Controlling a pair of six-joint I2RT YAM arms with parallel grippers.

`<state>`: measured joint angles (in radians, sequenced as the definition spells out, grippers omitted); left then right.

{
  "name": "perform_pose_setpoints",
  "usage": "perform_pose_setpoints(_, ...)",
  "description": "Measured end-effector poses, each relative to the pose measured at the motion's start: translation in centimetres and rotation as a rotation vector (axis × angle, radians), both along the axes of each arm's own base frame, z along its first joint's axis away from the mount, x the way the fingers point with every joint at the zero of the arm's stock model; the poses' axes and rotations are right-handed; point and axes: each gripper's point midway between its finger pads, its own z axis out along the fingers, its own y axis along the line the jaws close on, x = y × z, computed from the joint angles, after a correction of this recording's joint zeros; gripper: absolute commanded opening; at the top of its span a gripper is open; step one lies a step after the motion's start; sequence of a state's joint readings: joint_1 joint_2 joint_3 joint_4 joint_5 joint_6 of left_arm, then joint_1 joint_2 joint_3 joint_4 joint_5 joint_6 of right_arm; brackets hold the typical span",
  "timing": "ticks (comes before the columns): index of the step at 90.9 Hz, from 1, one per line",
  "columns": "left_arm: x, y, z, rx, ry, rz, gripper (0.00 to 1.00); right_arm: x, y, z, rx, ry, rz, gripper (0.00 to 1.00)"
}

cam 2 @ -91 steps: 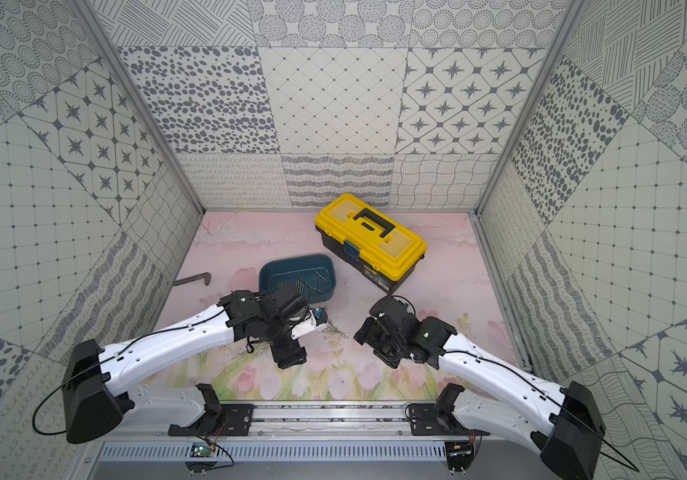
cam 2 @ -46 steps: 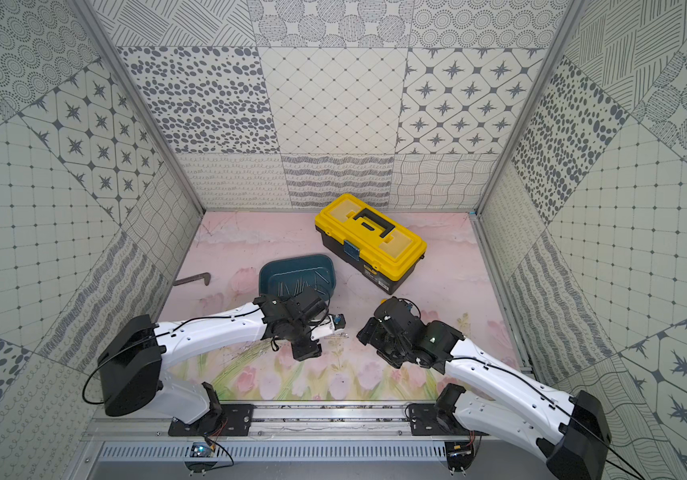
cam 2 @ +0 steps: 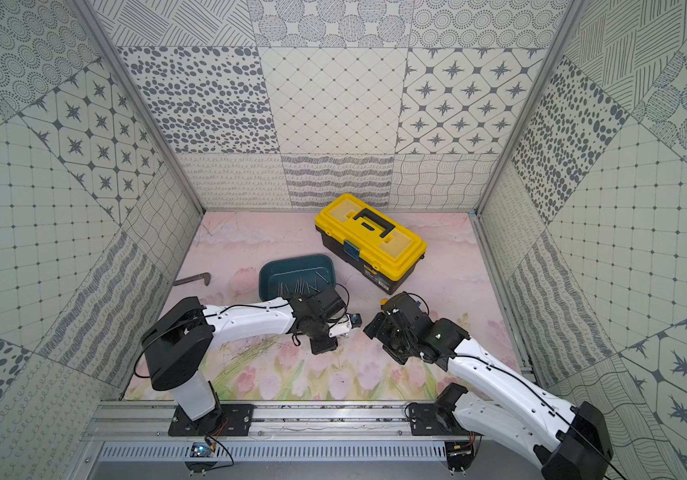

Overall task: Put the nails on the desktop into the storage box
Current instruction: Pick up the nail from the center of the board.

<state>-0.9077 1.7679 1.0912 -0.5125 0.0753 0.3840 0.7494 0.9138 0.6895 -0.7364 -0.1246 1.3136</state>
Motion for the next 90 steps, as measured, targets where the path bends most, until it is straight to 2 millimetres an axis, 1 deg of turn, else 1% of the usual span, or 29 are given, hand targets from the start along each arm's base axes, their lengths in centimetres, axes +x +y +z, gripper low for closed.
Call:
perform_pose_setpoints(16, 0.3, -0.4, -0.9, 0.015, 0.005, -0.017, 0.39, 0.0, 0.0, 0.0, 0.004, 0.003, 0.005, 0.82)
perform_pose_setpoints(33, 0.8, -1.0, -1.0, 0.014, -0.002, -0.032, 0.38, -0.1, 0.1, 0.0, 0.007, 0.005, 0.012, 0.82)
perform_pose_setpoints(59, 1.3, -1.1, -1.3, 0.021, -0.005, -0.043, 0.36, -0.3, 0.1, -0.1, 0.009, 0.012, 0.016, 0.82)
perform_pose_setpoints(63, 1.4, -1.1, -1.3, 0.020, -0.006, -0.045, 0.33, -0.3, 0.1, -0.1, 0.009, 0.012, 0.016, 0.82)
perform_pose_setpoints(81, 1.9, -1.2, -1.4, 0.032, -0.017, -0.073, 0.12, -0.3, 0.1, 0.3, 0.020, -0.001, 0.015, 0.82)
perform_pose_setpoints(84, 2.0, -1.3, -1.4, 0.033, -0.021, -0.080, 0.11, -0.3, 0.0, 0.3, 0.022, -0.006, 0.014, 0.82)
perform_pose_setpoints(90, 2.0, -1.3, -1.5, 0.037, -0.029, -0.093, 0.02, -0.4, -0.1, 0.5, 0.027, -0.014, 0.011, 0.83)
